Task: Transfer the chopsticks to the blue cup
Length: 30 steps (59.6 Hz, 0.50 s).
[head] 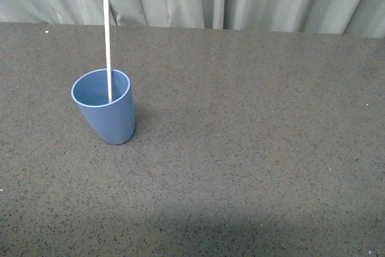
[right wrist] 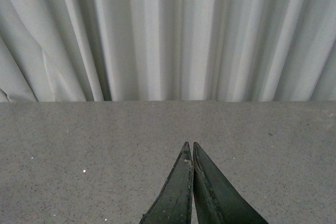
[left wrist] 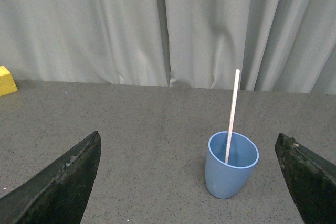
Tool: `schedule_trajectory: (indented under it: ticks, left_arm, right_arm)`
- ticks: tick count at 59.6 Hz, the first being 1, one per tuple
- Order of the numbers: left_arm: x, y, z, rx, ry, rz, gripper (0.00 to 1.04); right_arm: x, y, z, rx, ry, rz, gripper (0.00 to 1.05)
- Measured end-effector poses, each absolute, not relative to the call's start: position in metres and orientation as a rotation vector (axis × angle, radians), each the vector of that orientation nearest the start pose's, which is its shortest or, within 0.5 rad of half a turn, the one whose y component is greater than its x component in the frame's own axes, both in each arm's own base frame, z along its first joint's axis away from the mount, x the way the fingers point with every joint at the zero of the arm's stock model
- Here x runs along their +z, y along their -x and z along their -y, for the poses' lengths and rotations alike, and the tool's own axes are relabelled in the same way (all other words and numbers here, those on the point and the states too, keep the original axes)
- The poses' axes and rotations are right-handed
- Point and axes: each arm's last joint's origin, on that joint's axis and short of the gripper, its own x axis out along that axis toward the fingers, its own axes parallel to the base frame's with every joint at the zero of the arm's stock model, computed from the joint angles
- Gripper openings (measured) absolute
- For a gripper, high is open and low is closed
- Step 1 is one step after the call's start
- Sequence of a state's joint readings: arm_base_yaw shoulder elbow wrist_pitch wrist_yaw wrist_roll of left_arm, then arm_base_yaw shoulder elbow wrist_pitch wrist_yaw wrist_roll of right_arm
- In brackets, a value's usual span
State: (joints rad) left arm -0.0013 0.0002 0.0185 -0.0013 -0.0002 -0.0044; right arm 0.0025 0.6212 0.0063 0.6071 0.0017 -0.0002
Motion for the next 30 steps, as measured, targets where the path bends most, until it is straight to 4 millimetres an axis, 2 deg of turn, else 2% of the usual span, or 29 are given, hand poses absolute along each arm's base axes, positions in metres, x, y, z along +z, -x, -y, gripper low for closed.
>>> schedule_trajectory:
  ticks: [30]
  left_arm:
    - [0.170,-0.097,0.000,-0.001,0.004,0.017,0.98]
  right_arm:
    - [0.168,-0.119,0.000,0.001,0.000,0.006,0.01]
